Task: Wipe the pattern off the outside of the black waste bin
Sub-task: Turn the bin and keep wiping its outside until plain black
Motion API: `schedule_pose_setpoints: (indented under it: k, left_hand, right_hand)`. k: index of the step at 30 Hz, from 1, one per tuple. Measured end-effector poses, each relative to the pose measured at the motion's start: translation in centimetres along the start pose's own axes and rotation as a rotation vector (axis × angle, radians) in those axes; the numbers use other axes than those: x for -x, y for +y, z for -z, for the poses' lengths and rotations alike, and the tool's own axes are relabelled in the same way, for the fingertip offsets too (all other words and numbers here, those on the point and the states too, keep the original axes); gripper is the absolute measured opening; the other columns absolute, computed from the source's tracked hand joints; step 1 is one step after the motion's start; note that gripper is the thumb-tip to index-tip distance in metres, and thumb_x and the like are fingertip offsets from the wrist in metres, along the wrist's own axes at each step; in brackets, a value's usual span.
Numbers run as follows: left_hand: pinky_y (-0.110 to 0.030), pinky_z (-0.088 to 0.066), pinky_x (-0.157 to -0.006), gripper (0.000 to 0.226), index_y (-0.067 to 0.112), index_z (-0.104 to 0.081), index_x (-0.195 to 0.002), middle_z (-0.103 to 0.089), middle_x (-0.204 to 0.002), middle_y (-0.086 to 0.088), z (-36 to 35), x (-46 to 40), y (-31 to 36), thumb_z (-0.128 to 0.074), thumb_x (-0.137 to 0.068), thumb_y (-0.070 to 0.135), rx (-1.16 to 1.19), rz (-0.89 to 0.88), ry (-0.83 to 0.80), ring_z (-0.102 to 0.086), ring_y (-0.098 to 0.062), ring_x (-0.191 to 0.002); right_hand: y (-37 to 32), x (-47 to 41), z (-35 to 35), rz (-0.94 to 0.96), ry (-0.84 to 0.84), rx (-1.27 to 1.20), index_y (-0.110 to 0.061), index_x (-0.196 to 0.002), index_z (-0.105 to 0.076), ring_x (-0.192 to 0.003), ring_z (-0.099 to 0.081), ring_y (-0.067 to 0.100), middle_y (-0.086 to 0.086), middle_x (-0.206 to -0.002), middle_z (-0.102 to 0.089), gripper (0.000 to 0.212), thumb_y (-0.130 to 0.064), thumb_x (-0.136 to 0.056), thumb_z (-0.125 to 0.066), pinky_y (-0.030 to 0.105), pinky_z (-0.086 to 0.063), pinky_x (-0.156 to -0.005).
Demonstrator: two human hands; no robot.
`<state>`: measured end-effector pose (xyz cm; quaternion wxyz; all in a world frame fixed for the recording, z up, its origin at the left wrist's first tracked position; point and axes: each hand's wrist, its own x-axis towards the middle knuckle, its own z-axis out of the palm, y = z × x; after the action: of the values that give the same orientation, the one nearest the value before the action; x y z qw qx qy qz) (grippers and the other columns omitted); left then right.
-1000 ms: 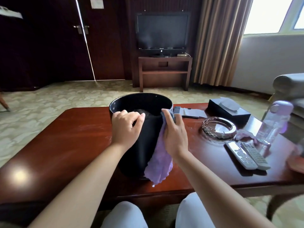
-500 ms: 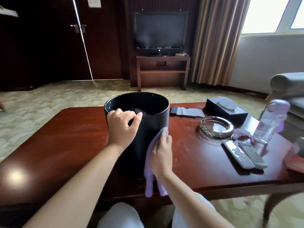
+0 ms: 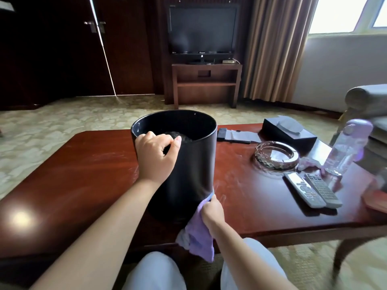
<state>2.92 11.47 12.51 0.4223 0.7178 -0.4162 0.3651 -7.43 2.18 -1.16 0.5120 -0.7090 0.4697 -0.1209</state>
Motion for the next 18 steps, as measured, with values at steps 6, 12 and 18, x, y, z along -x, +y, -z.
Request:
schedule_pose_setpoints:
  k: [6,12,18]
  left_hand:
    - [-0.032,-0.026,-0.067,0.044,0.016,-0.040,-0.048,-0.031,-0.044,0.010,-0.1,0.1,0.0,-0.047,-0.086,0.036,0.000,0.003,0.004,-0.035,-0.015,-0.054]
    - [-0.032,-0.027,-0.068,0.044,0.014,-0.041,-0.048,-0.032,-0.045,0.011,-0.4,0.2,-0.1,-0.047,-0.087,0.034,0.000,0.002,0.039,-0.035,-0.016,-0.055]
    - [-0.031,-0.024,-0.066,0.043,0.014,-0.034,-0.046,-0.029,-0.043,0.007,-0.7,0.2,-0.1,-0.047,-0.085,0.028,0.006,0.019,0.073,-0.033,-0.017,-0.053]
  right_hand:
    - [-1.4,-1.2,1.3,0.127,0.088,-0.050,-0.011,-0.090,-0.057,-0.094,-0.058,0.032,0.018,-0.101,-0.063,0.027,-0.002,-0.077,-0.035,0.037,-0.046,-0.081]
    - [1.2,0.4,0.4,0.101,0.020,0.179,-0.015,-0.117,-0.050,-0.105,-0.057,0.030,0.014,-0.113,-0.059,0.034,-0.007,-0.086,-0.037,0.031,-0.040,-0.078]
    - [2.4,1.9,-0.6,0.187,0.054,0.290,-0.012,-0.110,-0.044,-0.099,-0.055,0.031,0.010,-0.101,-0.047,0.022,-0.011,-0.092,-0.031,0.030,-0.035,-0.072]
